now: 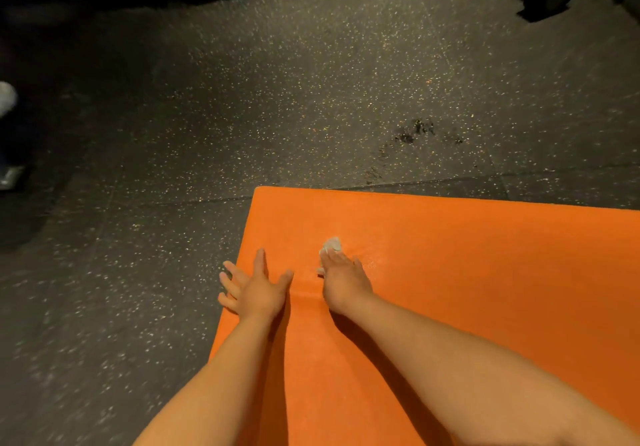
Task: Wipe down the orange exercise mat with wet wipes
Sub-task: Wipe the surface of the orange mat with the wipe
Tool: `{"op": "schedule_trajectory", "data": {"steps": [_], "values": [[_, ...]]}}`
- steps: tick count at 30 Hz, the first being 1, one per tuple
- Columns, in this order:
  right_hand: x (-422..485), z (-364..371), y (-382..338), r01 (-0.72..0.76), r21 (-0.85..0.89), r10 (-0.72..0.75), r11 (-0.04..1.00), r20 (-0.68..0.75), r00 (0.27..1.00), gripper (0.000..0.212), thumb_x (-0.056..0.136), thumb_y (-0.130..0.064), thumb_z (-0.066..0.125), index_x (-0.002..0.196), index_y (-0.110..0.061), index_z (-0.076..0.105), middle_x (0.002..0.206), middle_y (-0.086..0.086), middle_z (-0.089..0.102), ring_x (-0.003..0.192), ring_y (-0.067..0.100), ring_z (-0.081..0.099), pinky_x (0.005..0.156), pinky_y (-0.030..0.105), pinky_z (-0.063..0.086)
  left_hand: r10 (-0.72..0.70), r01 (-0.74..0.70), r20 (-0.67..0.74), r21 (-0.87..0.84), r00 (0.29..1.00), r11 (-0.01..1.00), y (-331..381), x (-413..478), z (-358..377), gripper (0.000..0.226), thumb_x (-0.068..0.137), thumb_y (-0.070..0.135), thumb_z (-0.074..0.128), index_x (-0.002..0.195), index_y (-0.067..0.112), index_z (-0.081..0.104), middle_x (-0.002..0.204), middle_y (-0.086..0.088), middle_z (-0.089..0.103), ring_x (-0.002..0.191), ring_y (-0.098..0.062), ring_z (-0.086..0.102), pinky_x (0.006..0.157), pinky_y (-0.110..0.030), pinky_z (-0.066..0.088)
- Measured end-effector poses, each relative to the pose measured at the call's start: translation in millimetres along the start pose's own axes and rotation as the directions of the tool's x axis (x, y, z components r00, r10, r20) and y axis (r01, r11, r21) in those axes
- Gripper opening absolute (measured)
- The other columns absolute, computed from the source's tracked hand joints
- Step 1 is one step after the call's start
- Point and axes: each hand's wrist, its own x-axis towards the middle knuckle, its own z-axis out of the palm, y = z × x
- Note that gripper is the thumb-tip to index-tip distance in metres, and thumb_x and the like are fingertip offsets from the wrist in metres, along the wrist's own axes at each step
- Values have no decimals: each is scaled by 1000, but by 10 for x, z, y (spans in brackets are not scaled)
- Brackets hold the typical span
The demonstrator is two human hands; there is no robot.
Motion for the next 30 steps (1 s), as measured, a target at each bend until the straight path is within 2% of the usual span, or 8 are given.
{"op": "schedule_trajectory", "data": {"steps": [3,9,12,14,17,20,24,30], "values": [[-186,9,-102,80,151,-71,985,-67,995,72,95,2,41,161,-16,19,170,3,10,155,20,14,124,38,18,31,-29,45,-41,999,999,-113,23,-162,84,84,74,57,153,55,14,164,-15,7,143,-41,22,117,-55,16],[-425,-135,-323,195,430,-109,881,-215,970,53,107,-4,35,159,-8,25,168,4,6,156,17,9,118,14,14,145,-165,-123,-171,982,971,-240,-227,-531,52,96,40,58,144,52,40,141,-10,33,119,-38,41,112,-47,28],[-566,-298,-529,151,634,-10,759,-220,975,50,108,-5,36,157,-6,28,168,3,9,155,18,15,124,26,17,256,-310,-207,-297,944,903,-236,-521,-777,45,99,23,51,138,46,50,127,-8,38,114,-36,44,107,-38,34],[-693,-424,-670,151,653,21,742,-247,969,50,107,-7,38,157,-7,31,166,1,16,155,16,13,123,19,9,333,-405,-269,-287,904,868,-264,-750,-912,46,100,19,50,136,46,52,121,-5,40,111,-33,49,103,-35,38],[-978,-622,-843,245,585,-39,774,-341,939,49,106,-9,44,154,-8,37,164,3,26,153,14,19,109,5,5,410,-490,-317,-235,855,839,-287,-1109,-1075,53,101,19,50,143,50,43,126,-5,47,112,-32,54,102,-37,42],[-1336,-824,-898,297,595,-53,747,-392,918,49,105,-9,47,153,-7,40,162,8,33,151,18,26,111,8,10,478,-543,-316,-162,819,824,-238,-1526,-1251,65,101,20,47,153,52,24,138,-11,53,118,-37,52,106,-44,40],[-1878,-1155,-838,303,633,1,712,-433,901,46,106,-9,46,152,-6,42,161,10,35,150,19,29,108,7,13,504,-574,-316,-192,804,796,-102,-2168,-1475,68,104,34,45,143,72,4,143,-7,54,123,-32,53,106,-53,46],[-2405,-1718,-725,353,632,50,690,-528,848,46,106,-12,46,152,-11,44,158,8,41,145,20,37,114,20,23,567,-638,-354,-120,744,761,134,-2849,-1716,67,106,42,37,135,77,-12,141,-5,53,122,-24,56,101,-50,52]]}}
